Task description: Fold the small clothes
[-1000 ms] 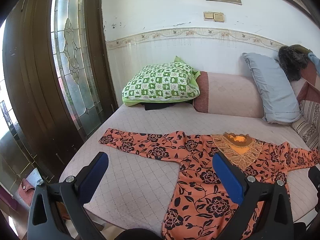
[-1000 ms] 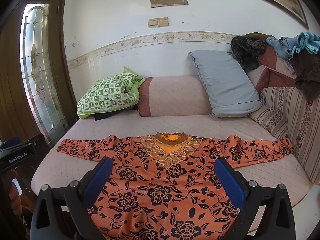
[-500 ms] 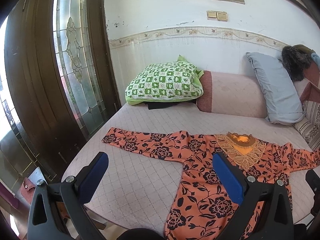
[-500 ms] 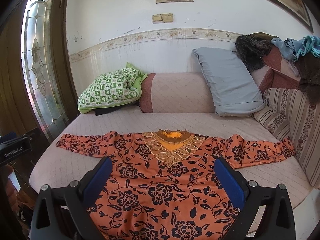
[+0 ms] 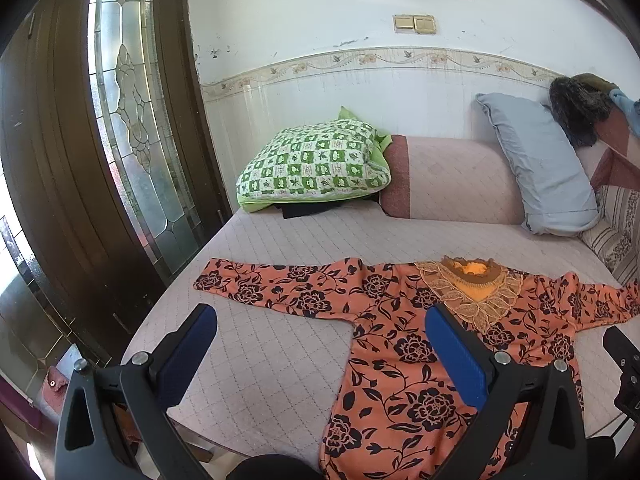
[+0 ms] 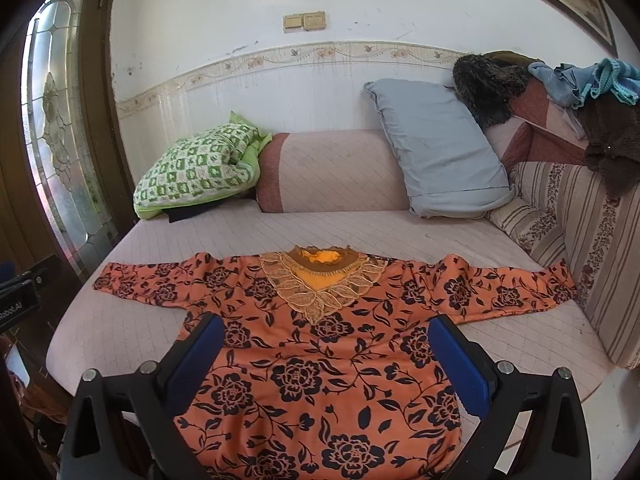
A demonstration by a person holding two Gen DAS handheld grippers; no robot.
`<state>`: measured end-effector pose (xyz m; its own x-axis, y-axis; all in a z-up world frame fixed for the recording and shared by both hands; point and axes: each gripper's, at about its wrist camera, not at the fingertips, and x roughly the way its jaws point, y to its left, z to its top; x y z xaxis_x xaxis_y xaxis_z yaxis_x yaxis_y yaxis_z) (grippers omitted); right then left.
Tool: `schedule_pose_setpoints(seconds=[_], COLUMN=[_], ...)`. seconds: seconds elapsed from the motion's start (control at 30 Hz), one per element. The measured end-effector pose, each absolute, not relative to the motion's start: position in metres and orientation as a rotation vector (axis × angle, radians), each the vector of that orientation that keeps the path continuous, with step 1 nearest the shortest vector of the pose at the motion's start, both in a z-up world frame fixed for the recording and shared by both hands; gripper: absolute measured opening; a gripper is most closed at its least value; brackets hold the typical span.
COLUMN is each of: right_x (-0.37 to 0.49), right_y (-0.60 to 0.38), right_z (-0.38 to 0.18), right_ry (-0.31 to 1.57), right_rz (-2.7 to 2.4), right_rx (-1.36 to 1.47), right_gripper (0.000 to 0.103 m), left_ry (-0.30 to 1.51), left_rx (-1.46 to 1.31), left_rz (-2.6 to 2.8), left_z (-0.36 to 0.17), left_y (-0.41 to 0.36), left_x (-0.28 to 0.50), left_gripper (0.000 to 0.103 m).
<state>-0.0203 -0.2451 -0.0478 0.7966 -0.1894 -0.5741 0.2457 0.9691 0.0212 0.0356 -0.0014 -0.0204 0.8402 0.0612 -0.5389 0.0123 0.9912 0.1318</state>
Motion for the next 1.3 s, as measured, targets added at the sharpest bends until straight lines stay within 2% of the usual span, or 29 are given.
schedule_pose_setpoints(seconds=[1.3], right_x=[-0.025], right_y=[-0.255], right_z=[-0.05], right_ry=[0.639], right_rz=[-0.286], right_rx=[0.028], right_gripper=[0.103], left_ry=[0.622], left_rx=[0.216], left_rz=[-0.035], left_z=[-0.032], left_y=[-0.036], left_x=[0.03], left_gripper=[0.103])
